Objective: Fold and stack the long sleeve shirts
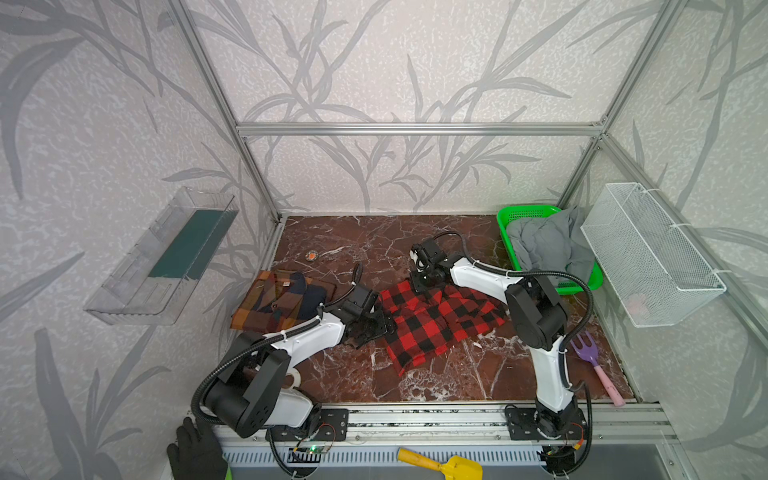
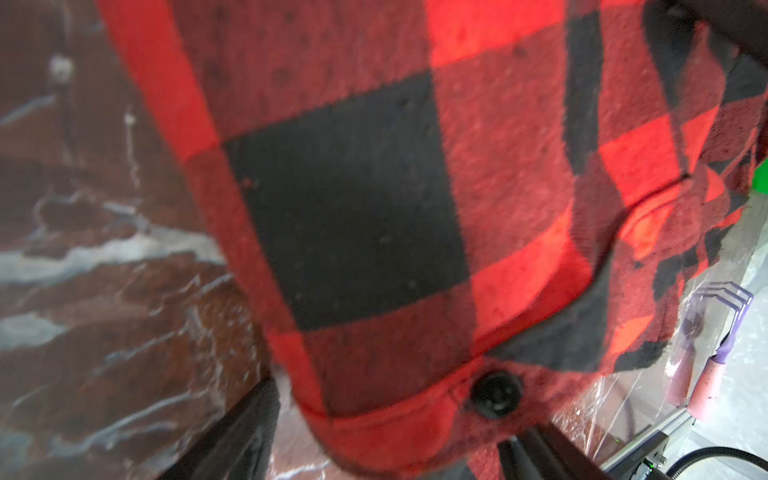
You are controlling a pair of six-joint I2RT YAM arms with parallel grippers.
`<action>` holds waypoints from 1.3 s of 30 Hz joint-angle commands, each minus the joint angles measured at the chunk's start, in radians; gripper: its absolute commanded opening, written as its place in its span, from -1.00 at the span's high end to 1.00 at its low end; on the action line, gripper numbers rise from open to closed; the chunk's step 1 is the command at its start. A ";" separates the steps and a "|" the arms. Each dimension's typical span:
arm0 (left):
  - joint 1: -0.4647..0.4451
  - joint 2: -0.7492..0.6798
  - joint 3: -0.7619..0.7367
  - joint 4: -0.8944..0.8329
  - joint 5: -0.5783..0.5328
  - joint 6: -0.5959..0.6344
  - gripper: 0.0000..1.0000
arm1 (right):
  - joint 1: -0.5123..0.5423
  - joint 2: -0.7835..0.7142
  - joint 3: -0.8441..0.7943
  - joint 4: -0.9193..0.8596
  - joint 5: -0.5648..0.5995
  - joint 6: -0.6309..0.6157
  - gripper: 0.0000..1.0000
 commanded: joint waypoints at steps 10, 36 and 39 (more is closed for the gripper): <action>-0.002 0.116 -0.079 -0.015 -0.015 -0.002 -0.30 | -0.088 -0.081 -0.103 -0.023 -0.016 0.103 0.77; 0.000 -0.151 -0.251 0.292 -0.007 0.003 -0.99 | -0.093 -0.280 -0.414 0.263 -0.302 0.167 0.43; 0.000 -0.177 -0.310 0.401 -0.002 -0.038 -0.98 | -0.077 -0.298 -0.436 0.295 -0.295 0.180 0.45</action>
